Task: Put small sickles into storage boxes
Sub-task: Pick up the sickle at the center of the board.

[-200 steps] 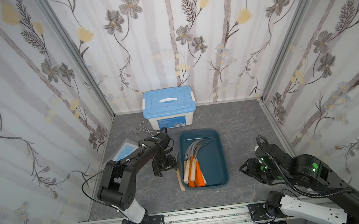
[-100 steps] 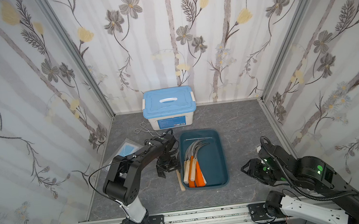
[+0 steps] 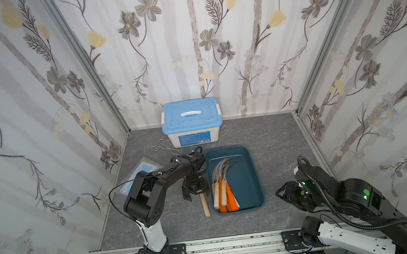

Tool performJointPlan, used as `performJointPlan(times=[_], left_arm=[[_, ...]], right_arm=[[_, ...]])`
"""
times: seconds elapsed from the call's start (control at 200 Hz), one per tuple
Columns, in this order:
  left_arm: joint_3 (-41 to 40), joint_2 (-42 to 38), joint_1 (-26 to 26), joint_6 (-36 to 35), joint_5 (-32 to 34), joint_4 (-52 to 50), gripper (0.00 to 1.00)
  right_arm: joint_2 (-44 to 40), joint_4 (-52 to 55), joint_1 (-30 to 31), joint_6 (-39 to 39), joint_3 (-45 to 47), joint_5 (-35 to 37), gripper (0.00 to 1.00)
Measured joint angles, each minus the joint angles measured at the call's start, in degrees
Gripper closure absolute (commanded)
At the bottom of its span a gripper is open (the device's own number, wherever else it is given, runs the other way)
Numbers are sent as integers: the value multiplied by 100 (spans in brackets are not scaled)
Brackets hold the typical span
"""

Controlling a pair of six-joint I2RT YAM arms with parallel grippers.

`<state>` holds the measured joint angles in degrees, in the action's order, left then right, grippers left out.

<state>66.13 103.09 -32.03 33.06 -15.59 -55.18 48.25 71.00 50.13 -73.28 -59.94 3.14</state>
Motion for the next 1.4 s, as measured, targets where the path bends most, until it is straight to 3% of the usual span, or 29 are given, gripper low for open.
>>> performJointPlan(times=[0.739, 1.229, 1.399], left_arm=[[125, 369, -125, -11, 229, -13, 25], [63, 372, -157, -116, 317, 11, 41], [61, 380, -155, -116, 343, 7, 41]], right_arm=[[-31, 22, 0, -22, -28, 2, 51], [-79, 22, 0, -61, -28, 4, 51], [-76, 24, 2, -63, -42, 4, 51]])
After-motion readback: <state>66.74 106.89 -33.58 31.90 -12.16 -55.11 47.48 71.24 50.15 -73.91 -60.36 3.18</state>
